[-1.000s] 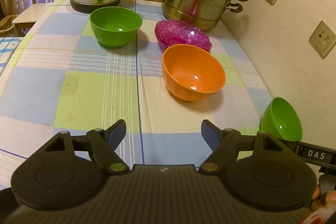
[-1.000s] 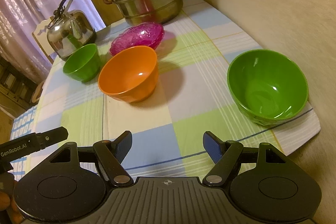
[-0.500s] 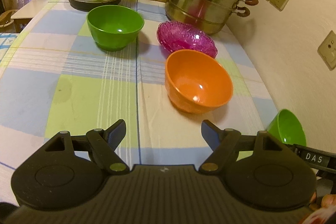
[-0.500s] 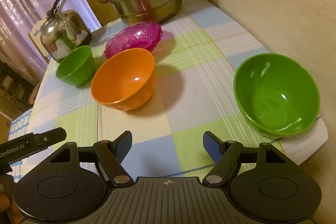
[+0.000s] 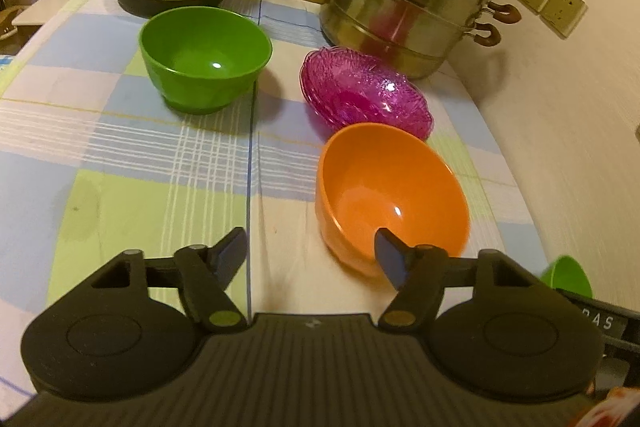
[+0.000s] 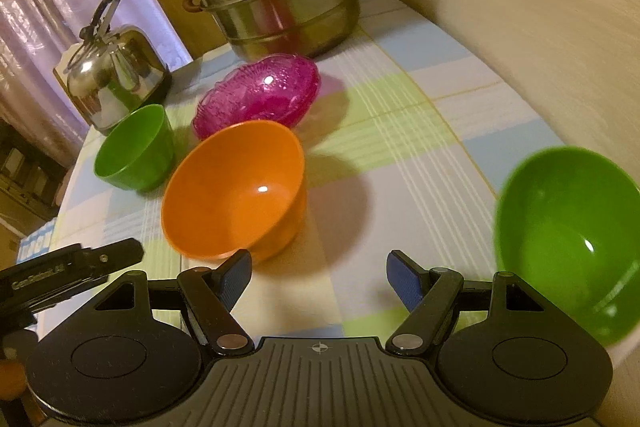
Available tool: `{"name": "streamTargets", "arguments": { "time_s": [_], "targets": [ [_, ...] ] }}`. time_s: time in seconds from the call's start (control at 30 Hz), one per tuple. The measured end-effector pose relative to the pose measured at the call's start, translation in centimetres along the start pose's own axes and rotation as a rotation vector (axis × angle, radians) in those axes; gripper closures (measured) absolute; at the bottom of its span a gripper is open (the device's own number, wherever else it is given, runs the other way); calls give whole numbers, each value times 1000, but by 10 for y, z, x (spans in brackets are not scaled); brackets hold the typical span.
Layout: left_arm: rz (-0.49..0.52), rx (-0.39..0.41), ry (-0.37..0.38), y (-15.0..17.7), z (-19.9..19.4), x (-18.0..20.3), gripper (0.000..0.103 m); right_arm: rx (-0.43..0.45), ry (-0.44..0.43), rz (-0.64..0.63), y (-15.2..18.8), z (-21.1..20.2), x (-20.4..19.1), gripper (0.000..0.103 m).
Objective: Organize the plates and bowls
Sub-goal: 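Move both grippers toward the orange plastic bowl, then close both grippers on the rim of the orange bowl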
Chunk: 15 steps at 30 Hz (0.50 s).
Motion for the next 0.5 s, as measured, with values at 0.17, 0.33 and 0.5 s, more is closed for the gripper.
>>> {"name": "streamTargets", "arguments": {
  "time_s": [0.17, 0.33, 0.5],
  "targets": [
    [-2, -7, 10, -13, 22, 2, 42, -9, -5, -6, -12, 21, -3, 29],
    [8, -22, 19, -21, 41, 4, 52, -14, -5, 3, -22, 42, -3, 29],
    [26, -30, 16, -26, 57, 5, 66, -23, -9, 13, -30, 58, 0, 37]
  ]
}}
Point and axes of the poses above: each gripper's, at about its wrist camera, not at the fingertips, and z roughly the way its jaws point, x to its right, y to its underside, the point moved 3 cm from there along z, roughly the way its jaws point, and after that the axes turned 4 degrees about -y, right-handed, at the moved point
